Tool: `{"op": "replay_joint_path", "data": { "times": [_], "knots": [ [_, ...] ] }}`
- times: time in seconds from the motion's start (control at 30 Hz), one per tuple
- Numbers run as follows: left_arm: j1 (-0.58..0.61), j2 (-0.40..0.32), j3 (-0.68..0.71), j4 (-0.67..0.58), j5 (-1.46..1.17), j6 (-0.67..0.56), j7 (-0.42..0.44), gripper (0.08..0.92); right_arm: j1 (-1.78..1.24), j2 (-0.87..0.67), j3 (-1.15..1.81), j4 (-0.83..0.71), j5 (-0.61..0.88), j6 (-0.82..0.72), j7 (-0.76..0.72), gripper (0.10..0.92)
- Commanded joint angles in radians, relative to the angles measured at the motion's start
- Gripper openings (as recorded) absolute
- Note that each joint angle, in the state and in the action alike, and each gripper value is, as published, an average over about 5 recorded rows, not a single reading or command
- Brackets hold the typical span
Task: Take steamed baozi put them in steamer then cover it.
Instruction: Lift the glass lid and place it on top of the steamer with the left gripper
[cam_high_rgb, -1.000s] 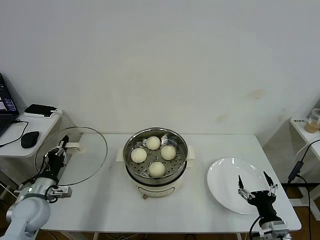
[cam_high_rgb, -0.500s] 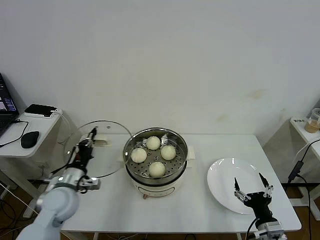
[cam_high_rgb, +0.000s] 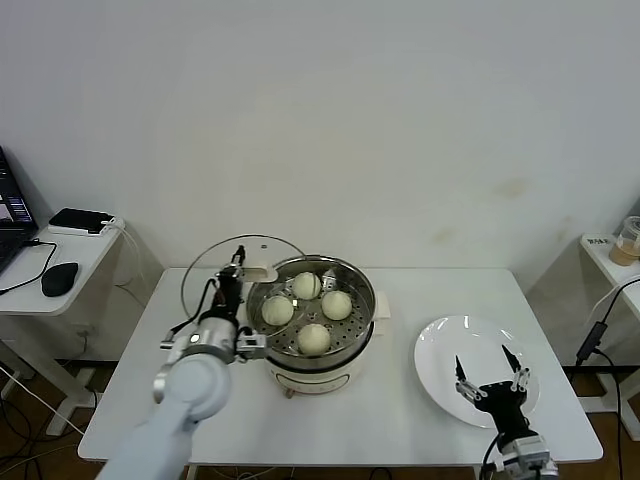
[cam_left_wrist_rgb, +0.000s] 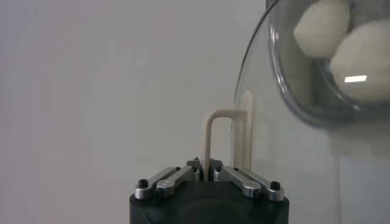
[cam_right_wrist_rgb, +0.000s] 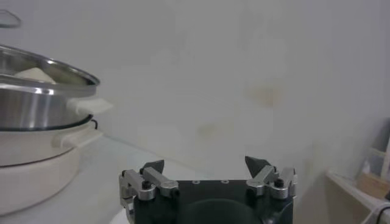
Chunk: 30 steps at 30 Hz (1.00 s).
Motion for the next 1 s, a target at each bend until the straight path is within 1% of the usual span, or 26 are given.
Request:
{"op": "replay_joint_path", "data": {
  "times": [0.03,0.13,0.33,0.6,1.0],
  "knots": [
    [-0.07,-0.224,0.126,0.039,0.095,0.093,0.057,0.151,0.008,-0.001,-0.015,-0.022,-0.033,-0.006,-0.002,0.823],
    [-0.062,-0.256,0.141,0.053,0.101,0.098,0.054,0.151,0.007,0.002,-0.015,-0.024,-0.039,-0.006,-0.003,0.823],
    [-0.03,-0.283,0.148,0.066,0.116,0.099,0.054,0.151,0.004,0.008,-0.022,-0.025,-0.048,-0.006,-0.005,0.823],
    [-0.001,-0.296,0.153,0.075,0.134,0.089,0.051,0.151,0.003,0.01,-0.034,-0.03,-0.055,-0.005,-0.007,0.823],
    [-0.004,-0.297,0.142,0.128,0.18,0.061,0.042,0.151,0.001,0.002,-0.034,-0.032,-0.05,0.0,-0.01,0.823]
  ]
}}
